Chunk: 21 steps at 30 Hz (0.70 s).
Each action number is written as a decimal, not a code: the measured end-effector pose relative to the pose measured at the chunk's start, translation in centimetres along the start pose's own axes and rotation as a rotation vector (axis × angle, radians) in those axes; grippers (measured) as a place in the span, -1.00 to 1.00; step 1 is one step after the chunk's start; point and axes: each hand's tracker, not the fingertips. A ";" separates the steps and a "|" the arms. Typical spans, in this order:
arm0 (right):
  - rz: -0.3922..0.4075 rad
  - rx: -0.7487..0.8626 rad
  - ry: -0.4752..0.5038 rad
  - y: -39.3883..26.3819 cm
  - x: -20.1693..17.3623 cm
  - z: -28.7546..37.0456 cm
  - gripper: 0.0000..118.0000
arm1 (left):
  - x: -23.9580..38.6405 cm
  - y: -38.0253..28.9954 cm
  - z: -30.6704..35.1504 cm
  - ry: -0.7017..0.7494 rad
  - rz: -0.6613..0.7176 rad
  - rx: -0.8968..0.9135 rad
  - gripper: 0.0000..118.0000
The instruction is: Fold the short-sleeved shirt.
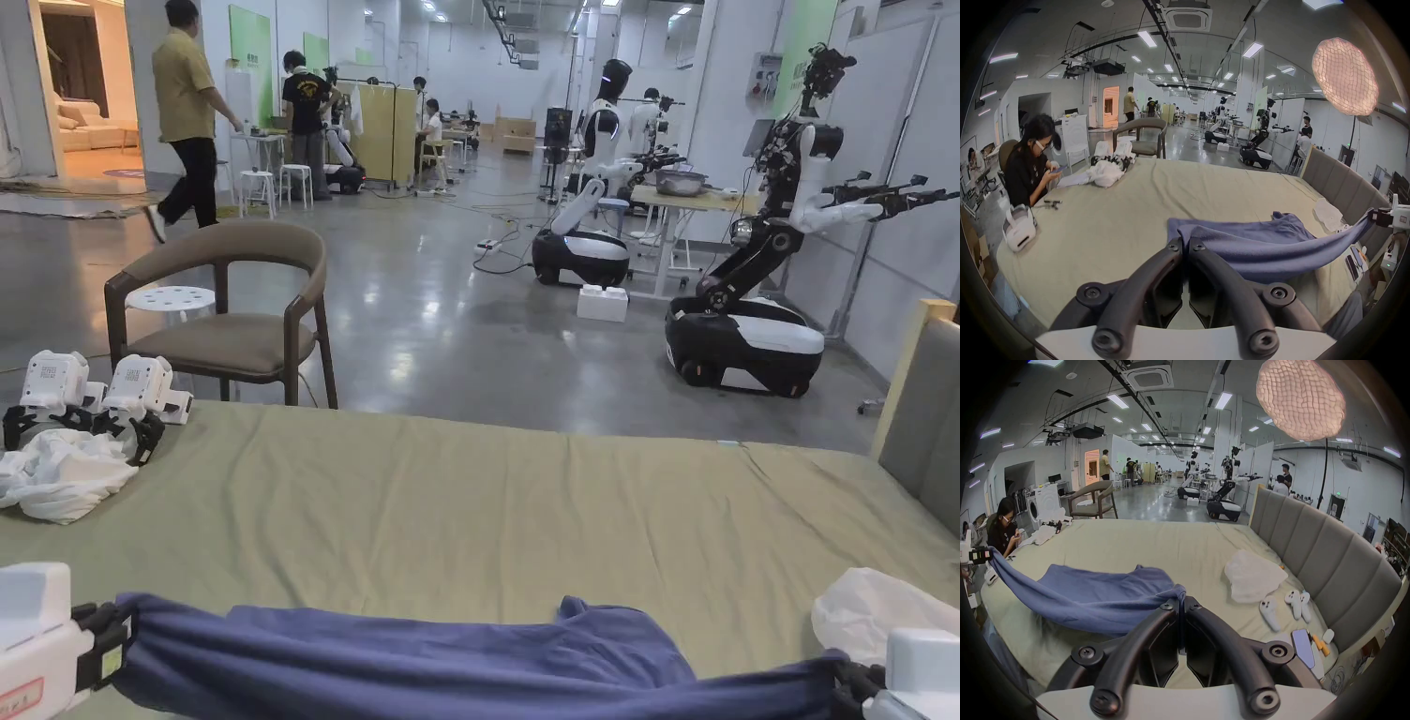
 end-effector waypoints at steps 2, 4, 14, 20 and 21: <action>0.013 -0.029 0.014 -1.5 -0.5 1.1 -0.99 | -0.3 -2.0 1.4 0.005 0.025 -0.027 -1.00; 0.027 -0.070 0.016 -3.4 -1.0 1.7 -0.99 | -0.9 -4.1 2.1 0.009 0.054 -0.066 -1.00; 0.038 -0.307 0.007 -12.3 -2.3 2.2 -0.99 | -2.5 -13.9 1.3 0.042 -0.042 -0.335 -1.00; 0.085 -0.420 -0.004 -15.6 -2.6 1.5 -0.99 | -3.3 -16.3 0.8 0.061 -0.033 -0.381 -1.00; 0.072 -0.432 -0.003 -15.9 -2.3 1.3 -0.99 | -3.5 -16.4 0.6 0.065 -0.034 -0.393 -1.00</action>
